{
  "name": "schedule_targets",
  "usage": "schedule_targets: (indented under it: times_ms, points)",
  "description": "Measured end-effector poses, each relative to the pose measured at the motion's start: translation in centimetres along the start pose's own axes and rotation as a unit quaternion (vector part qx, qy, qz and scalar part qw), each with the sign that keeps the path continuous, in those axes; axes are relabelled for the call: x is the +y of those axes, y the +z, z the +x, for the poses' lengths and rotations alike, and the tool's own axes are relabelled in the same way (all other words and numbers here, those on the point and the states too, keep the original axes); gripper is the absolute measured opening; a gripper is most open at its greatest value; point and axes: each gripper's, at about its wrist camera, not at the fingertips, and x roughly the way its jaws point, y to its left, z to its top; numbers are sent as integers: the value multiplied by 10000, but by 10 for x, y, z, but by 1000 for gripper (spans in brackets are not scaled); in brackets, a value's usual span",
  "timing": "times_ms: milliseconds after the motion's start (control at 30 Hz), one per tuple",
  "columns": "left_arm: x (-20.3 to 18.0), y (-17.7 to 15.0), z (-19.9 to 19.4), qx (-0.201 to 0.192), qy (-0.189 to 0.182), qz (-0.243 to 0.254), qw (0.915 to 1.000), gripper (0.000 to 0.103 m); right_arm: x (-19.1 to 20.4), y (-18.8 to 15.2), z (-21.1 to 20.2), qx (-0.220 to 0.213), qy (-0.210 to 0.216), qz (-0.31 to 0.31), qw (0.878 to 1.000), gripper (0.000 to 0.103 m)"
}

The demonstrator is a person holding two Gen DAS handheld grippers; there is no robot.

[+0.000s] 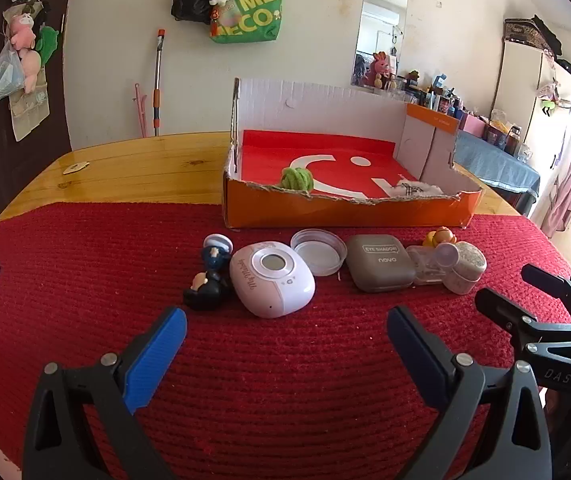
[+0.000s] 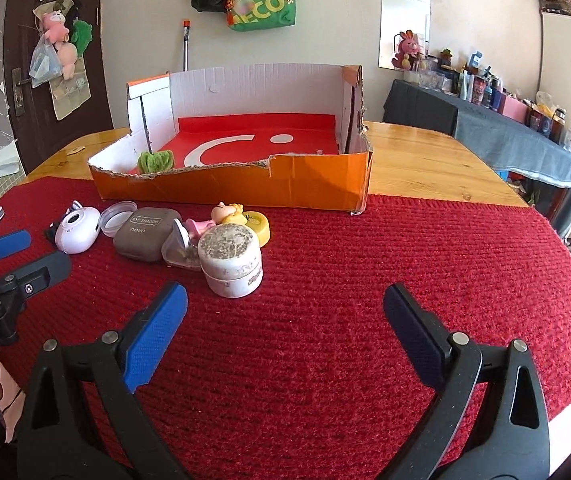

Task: Organize objects
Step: 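Reach the left tool to the blue figurine while the right tool reaches the cream jar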

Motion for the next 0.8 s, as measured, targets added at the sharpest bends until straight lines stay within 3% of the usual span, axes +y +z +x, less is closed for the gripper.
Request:
schedule_targets:
  times_ms: [467,733,800]
  points:
    - [37,23,-3,117,54,-69,9999,102,-4,15,9,194,95,-35,9998,100]
    - [62,36,4,516,2,306,9982,102,-9,26,14,228,102,-50,9997,100]
    - [65,37,8,630,-48,395,9972,96,-9,27,16,264,145,-17,9995,100]
